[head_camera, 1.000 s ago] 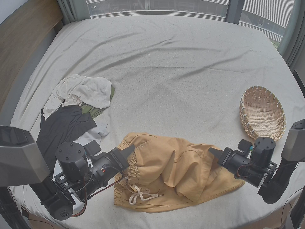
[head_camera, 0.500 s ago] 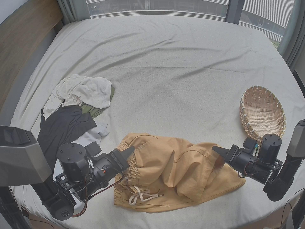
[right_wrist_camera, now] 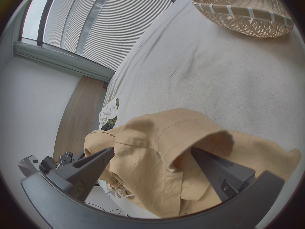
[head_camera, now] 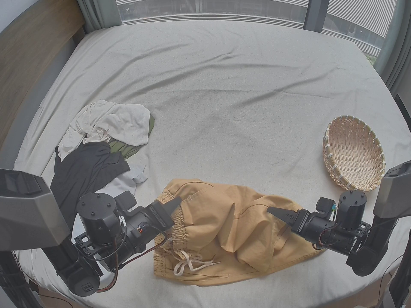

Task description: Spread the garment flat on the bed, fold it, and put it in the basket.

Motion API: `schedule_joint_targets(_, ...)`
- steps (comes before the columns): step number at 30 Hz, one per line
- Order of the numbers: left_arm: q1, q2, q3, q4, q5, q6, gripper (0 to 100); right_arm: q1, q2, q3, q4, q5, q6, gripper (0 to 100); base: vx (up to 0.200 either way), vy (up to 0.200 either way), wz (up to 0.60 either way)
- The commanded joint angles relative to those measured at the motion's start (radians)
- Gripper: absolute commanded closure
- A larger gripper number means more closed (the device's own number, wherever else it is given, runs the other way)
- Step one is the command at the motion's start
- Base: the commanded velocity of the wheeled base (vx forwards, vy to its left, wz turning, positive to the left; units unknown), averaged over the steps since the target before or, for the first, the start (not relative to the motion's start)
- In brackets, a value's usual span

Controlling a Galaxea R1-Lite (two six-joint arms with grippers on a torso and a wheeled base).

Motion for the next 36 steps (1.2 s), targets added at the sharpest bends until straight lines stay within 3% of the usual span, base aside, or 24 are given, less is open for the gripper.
schedule_joint_targets(1,0.000,-0.004,-0.001,-0.001,0.000,0.000,100,0.031,0.029,-0.027,0.000,-0.002,0.003,0,0.000,0.000,0.00)
schedule_joint_targets(9,0.000,-0.006,-0.001,-0.001,0.000,0.000,100,0.072,0.031,-0.036,-0.002,0.006,0.018,0,0.000,0.000,0.00)
schedule_joint_targets(18,0.001,-0.007,0.001,-0.001,0.002,0.000,100,0.140,-0.110,0.003,0.001,0.006,0.090,0,0.000,0.000,0.00)
schedule_joint_targets(31,0.001,-0.009,-0.001,-0.002,0.003,0.000,100,0.129,-0.150,0.005,0.000,-0.005,0.110,0,0.000,0.000,0.00)
schedule_joint_targets(32,0.001,-0.009,-0.001,-0.001,0.003,0.000,100,0.128,-0.149,0.005,0.000,-0.013,0.110,100,0.000,0.000,0.00)
schedule_joint_targets(36,0.009,-0.009,-0.001,-0.001,0.003,0.000,100,0.128,-0.139,0.006,0.000,-0.048,0.106,100,0.000,0.000,0.00)
